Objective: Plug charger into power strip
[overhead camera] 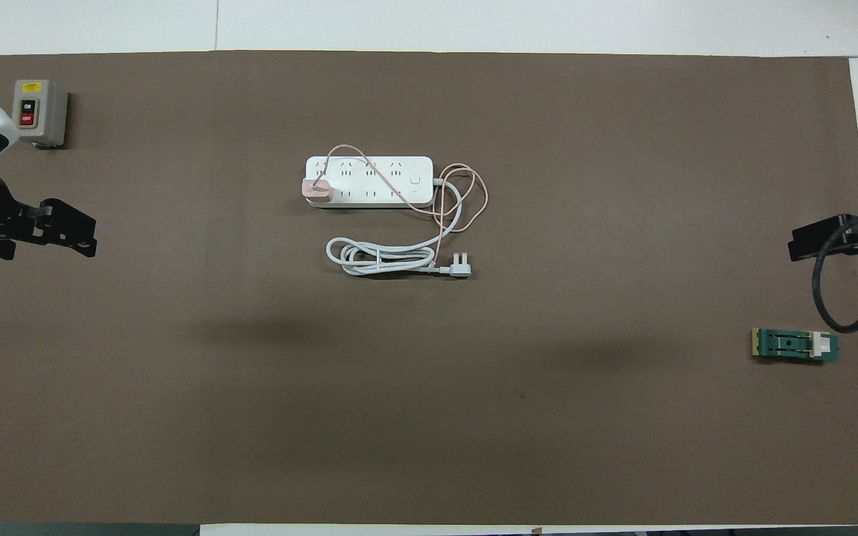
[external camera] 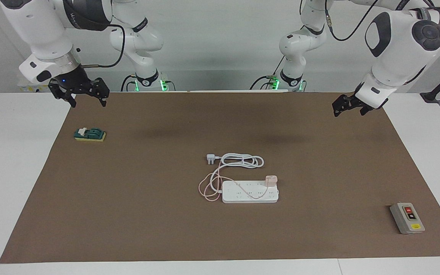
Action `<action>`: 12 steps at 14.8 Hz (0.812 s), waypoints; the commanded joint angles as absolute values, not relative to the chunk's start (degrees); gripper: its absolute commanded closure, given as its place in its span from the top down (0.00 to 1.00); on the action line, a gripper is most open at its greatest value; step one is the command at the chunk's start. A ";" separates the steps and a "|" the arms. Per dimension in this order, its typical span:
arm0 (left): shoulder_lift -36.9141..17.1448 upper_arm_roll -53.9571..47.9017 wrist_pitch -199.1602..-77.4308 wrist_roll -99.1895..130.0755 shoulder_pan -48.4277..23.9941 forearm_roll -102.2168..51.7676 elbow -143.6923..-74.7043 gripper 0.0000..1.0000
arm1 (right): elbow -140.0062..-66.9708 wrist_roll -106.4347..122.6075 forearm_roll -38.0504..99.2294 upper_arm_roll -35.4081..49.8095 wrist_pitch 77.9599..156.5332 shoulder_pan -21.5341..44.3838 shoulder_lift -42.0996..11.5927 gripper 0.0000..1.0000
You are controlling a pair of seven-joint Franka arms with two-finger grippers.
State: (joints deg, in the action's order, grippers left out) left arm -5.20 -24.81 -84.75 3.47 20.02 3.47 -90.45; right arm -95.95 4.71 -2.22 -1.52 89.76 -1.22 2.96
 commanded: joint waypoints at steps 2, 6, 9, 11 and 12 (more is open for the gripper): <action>-3.69 -23.22 -84.29 3.69 19.70 3.34 -91.67 1.00 | -96.24 6.24 -2.20 -0.88 89.12 -1.93 3.52 1.00; -3.43 -5.24 -83.58 3.34 1.72 3.25 -91.23 1.00 | -96.24 6.24 -0.88 -0.97 89.12 -1.93 3.60 1.00; -3.25 2.11 -83.41 3.25 -5.10 2.90 -90.97 1.00 | -96.15 6.24 -0.88 -0.97 89.12 -1.93 3.60 1.00; -3.34 2.11 -83.32 3.25 -5.27 2.90 -90.88 1.00 | -96.24 6.24 -0.88 -0.97 89.12 -1.85 3.60 1.00; -3.34 2.20 -83.49 3.25 -5.53 2.90 -90.97 1.00 | -96.15 6.15 -0.88 -0.97 89.12 -1.85 3.60 1.00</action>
State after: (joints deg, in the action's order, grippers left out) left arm -4.46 0.91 -84.38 3.43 -4.27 3.42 -90.36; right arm -95.95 4.71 -1.79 -1.38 89.76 -1.16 2.98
